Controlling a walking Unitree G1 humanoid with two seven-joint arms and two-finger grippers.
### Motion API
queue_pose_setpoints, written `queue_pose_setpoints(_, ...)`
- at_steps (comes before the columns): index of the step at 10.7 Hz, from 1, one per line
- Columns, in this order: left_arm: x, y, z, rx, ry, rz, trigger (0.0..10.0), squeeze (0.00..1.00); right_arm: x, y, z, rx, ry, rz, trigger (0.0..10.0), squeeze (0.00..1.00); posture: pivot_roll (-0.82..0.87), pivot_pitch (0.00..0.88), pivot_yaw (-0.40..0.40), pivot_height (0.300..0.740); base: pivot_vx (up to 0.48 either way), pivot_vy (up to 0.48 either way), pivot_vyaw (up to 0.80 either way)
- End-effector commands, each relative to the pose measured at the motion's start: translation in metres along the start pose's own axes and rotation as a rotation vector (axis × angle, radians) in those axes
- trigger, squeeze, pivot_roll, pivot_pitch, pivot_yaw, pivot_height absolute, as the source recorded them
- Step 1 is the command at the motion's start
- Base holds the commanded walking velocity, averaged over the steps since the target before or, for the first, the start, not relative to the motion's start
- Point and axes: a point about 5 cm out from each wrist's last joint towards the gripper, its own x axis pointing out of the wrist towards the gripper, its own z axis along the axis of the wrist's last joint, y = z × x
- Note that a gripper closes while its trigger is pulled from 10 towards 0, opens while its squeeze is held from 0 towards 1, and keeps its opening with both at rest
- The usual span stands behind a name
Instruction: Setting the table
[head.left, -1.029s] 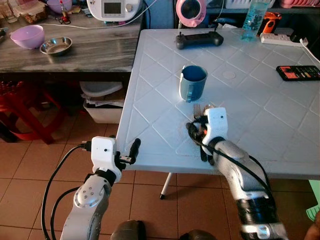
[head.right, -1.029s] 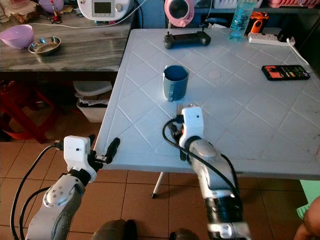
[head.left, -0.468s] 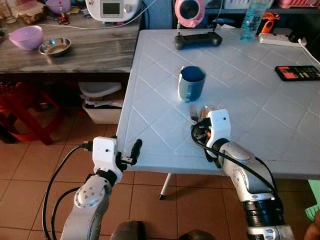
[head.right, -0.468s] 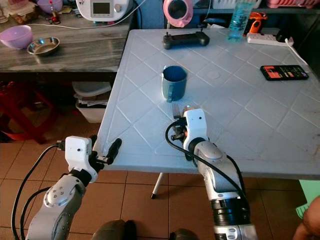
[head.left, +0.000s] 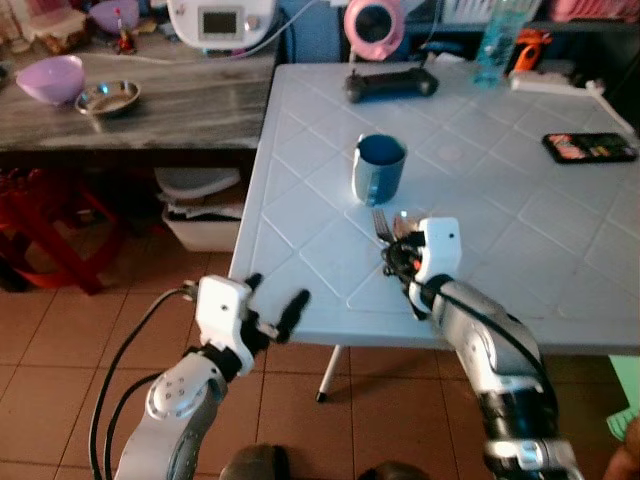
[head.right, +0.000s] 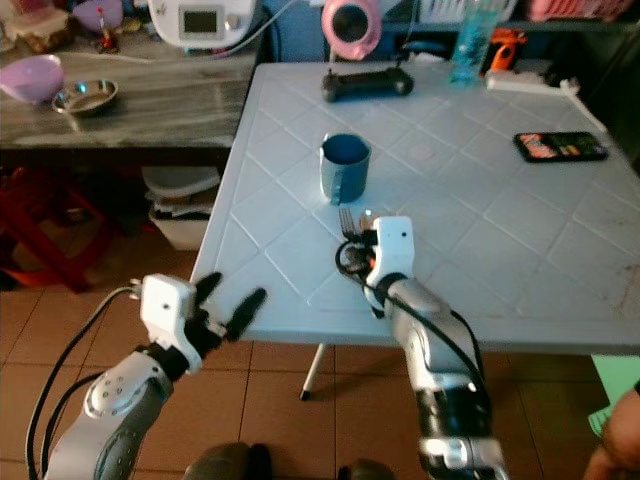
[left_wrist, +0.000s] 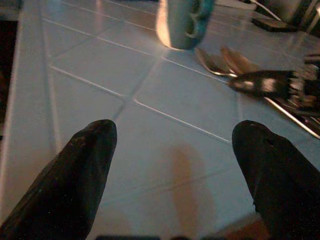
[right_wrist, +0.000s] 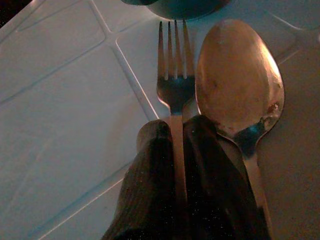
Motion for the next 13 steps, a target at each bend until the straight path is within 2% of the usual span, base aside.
queue_pose_setpoints(1,-0.001,-0.001,0.001,0.014,-0.002,-0.005,10.0,0.00,0.001,-0.007,-0.039,0.061,0.180,-0.040,0.0,0.00,-0.01,0.080,0.053,0.740,0.000,0.000,0.00)
queue_pose_setpoints(2,0.000,0.000,0.000,0.024,0.003,0.001,10.0,0.00,0.003,-0.002,-0.027,0.016,0.124,-0.022,0.0,0.00,0.00,0.079,0.052,0.740,0.000,0.000,0.00)
queue_pose_setpoints(4,0.001,0.008,-0.003,0.075,0.026,0.081,10.0,0.00,0.001,0.018,0.008,-0.007,-0.073,0.046,0.0,0.00,-0.01,0.076,0.047,0.740,0.000,0.000,0.00)
queue_pose_setpoints(7,0.002,0.018,-0.005,0.089,0.029,0.174,10.0,0.00,-0.006,0.024,0.023,0.014,-0.201,0.065,0.0,0.00,-0.01,0.071,0.047,0.740,0.000,0.000,0.00)
queue_pose_setpoints(9,0.004,0.018,-0.005,0.090,0.028,0.187,10.0,0.00,-0.006,0.028,0.024,0.019,-0.205,0.088,0.0,0.00,-0.01,0.064,0.044,0.740,0.000,0.000,0.00)
queue_pose_setpoints(13,0.005,0.017,-0.008,0.097,0.034,0.188,10.0,0.00,-0.003,0.028,-0.002,-0.019,-0.049,0.085,0.0,0.00,-0.01,0.064,0.042,0.740,0.000,0.000,0.00)
